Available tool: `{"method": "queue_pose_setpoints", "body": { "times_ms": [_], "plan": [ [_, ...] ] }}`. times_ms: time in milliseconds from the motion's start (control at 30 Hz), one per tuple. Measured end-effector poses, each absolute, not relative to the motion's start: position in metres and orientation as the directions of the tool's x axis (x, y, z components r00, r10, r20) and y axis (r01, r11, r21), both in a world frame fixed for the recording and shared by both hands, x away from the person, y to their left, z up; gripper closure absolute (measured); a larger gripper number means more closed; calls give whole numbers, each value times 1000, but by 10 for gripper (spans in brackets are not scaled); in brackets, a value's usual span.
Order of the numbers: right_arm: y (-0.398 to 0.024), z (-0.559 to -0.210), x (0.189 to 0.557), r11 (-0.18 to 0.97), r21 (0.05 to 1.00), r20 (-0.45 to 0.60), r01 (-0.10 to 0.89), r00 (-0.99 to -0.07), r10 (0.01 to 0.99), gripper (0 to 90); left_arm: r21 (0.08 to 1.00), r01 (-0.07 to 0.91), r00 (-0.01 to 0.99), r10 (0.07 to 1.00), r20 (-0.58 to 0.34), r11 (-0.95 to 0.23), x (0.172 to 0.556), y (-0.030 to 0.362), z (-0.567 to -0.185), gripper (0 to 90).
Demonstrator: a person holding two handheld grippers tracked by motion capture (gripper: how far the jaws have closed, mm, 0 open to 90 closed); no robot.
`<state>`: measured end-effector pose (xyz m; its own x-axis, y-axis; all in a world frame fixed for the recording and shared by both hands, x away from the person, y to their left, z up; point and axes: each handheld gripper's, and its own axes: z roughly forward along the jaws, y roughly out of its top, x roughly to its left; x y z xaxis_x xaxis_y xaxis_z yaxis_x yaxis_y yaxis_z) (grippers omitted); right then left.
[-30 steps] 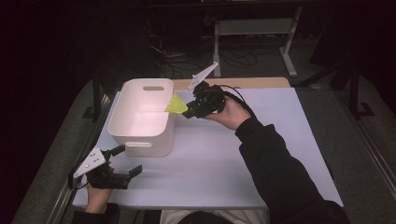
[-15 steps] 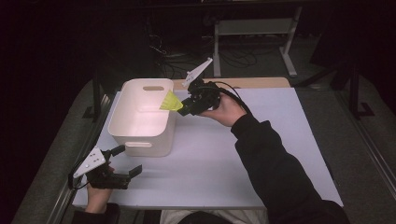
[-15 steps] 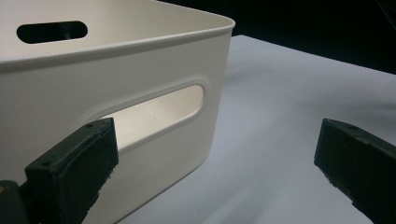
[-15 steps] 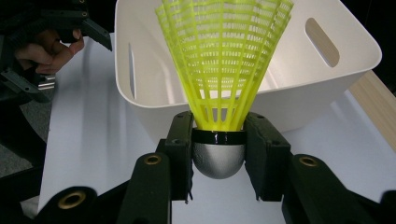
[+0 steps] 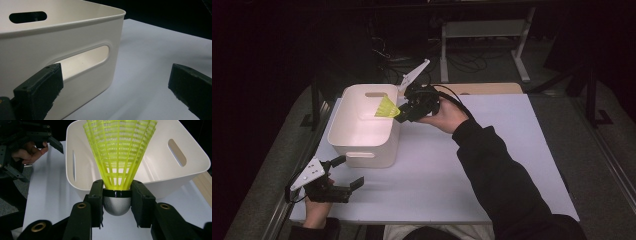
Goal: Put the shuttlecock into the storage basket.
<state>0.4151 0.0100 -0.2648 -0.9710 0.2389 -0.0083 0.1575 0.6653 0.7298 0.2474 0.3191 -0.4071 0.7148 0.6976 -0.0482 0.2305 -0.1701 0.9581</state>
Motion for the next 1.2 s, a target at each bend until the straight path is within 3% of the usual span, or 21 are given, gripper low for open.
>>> {"method": "queue_pose_setpoints", "body": {
  "times_ms": [1200],
  "plan": [
    [65,-275,415,716,689,-2,118,-986,165,631,958,229,716,697,-47,-171,247,319,-407,0]
  ]
}}
